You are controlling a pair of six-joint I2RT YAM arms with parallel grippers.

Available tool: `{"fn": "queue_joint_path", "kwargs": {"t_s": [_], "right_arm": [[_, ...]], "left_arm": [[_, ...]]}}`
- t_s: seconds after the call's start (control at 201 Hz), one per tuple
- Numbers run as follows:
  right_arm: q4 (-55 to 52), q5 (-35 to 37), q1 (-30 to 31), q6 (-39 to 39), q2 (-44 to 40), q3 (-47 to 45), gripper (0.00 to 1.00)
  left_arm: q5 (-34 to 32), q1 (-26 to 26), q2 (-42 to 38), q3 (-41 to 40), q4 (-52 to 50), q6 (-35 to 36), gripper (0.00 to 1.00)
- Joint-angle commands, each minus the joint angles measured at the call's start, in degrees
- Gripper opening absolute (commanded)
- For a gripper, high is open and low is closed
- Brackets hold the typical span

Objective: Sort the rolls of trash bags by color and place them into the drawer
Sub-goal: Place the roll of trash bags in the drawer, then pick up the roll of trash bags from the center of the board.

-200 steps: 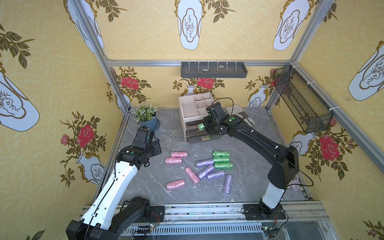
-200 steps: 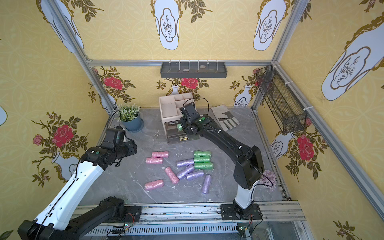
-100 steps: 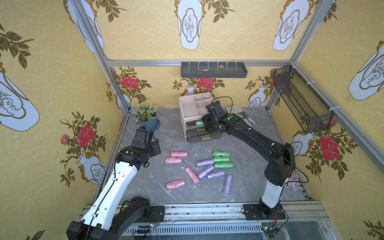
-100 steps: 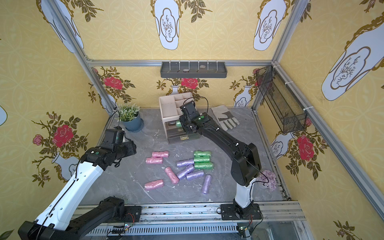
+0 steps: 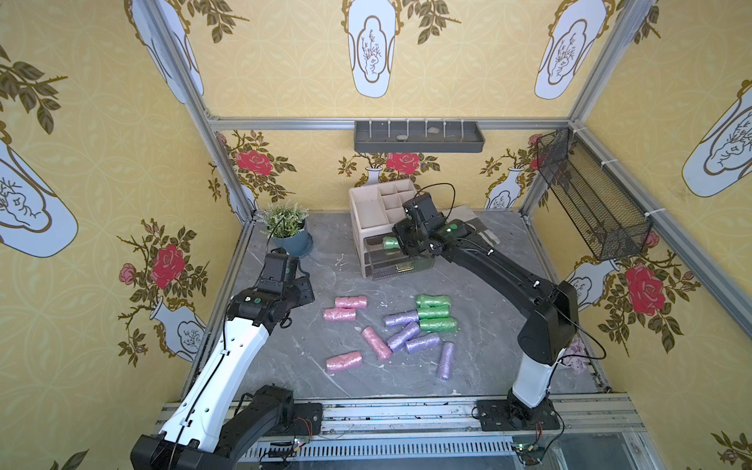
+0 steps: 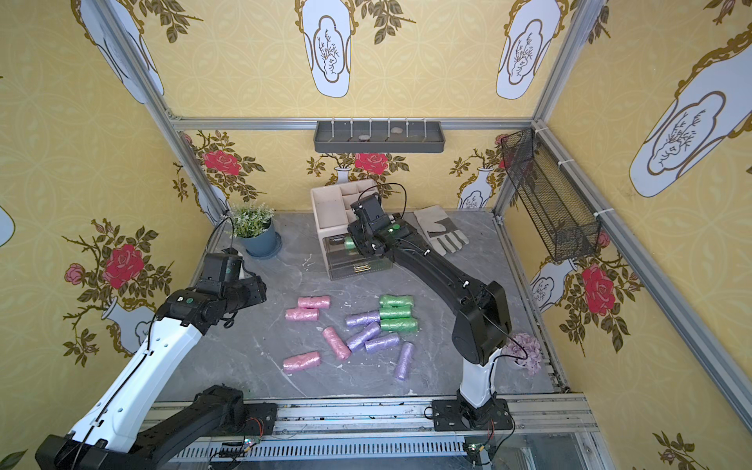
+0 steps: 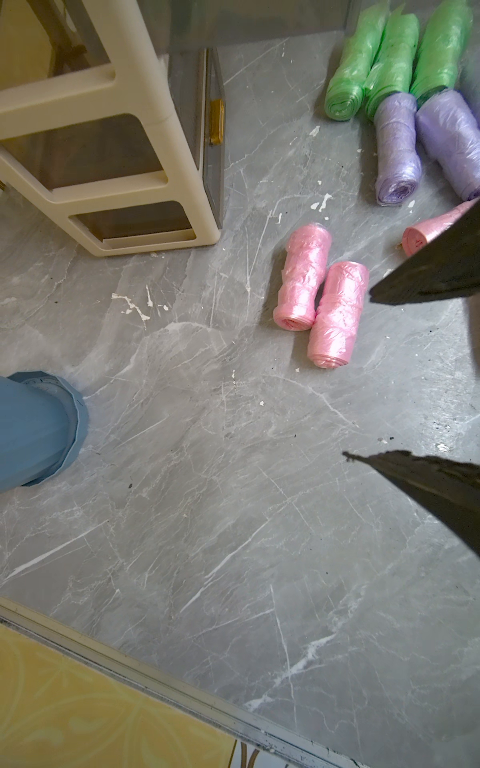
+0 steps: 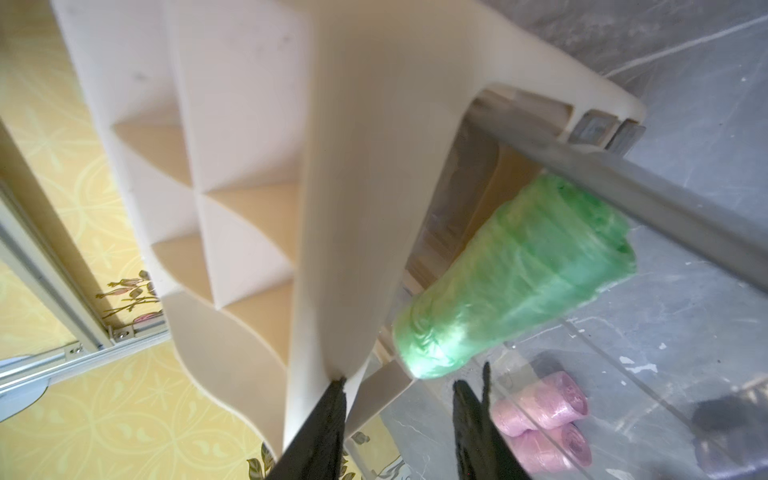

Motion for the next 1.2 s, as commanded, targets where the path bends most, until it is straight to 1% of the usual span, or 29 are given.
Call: {"fn": "queue_joint_path", "kwargs": {"t_s": [0.0,0.229,0.289,0.388,0.508,0.577,0.637,0.732,0.816,0.916,1.035,1.2], "right_arm": [[-0.22,0.12,1.02,-4.36,-2.24,0.64,0.47],[-3.61,-0.8,2.98,-9.92,-12.12,-4.68,0.51],[-3.81,-1.0,2.98,-13.21,-15.44,-7.17,0.52],[-5.69,0.76,2.86,-15.55,-22.38,-13.18,0.53],[-14.24,5.82,2.79,-15.32,-29.17,-17.31,0.52],[-19.47,8.22,2.63,-13.77,-32.86,-20.01,0.51],[-21.98,8.87,2.26,-11.97,-36.23,-23.33,0.51],[-23.58,6.74,0.36,-10.08,-40.36,-28.87,0.49],[-24.67,5.09,-0.75,-8.26,-42.44,-33.09,0.48],[-23.54,3.32,-1.21,-5.14,-44.11,-38.09,0.48],[-19.37,0.69,-1.42,-1.01,-44.93,-43.83,0.48],[-15.17,-1.76,-1.17,6.16,-41.72,-48.85,0.49]], "left_arm": [[0.39,0.21,-0.26,-0.44,0.87,0.29,0.59],[-0.12,0.24,-1.77,-0.62,0.21,0.21,0.59],[0.18,0.24,-1.77,-0.32,-0.22,0.19,0.59],[0.45,0.2,-2.01,0.28,-0.93,0.18,0.58],[1.08,0.14,-2.26,0.61,-1.42,0.2,0.56],[1.18,0.07,-2.47,0.46,-1.63,0.27,0.55],[0.98,0.07,-2.64,0.14,-1.76,0.2,0.55],[0.51,0.13,-2.91,-0.73,-1.77,-0.14,0.55],[0.38,0.07,-3.0,-1.52,-1.69,-0.57,0.55],[0.34,0.11,-3.09,-2.36,-1.29,-1.11,0.55],[0.5,0.11,-3.18,-3.31,-0.85,-1.21,0.56],[0.56,0.12,-3.24,-4.2,-0.58,-1.22,0.57]]}}
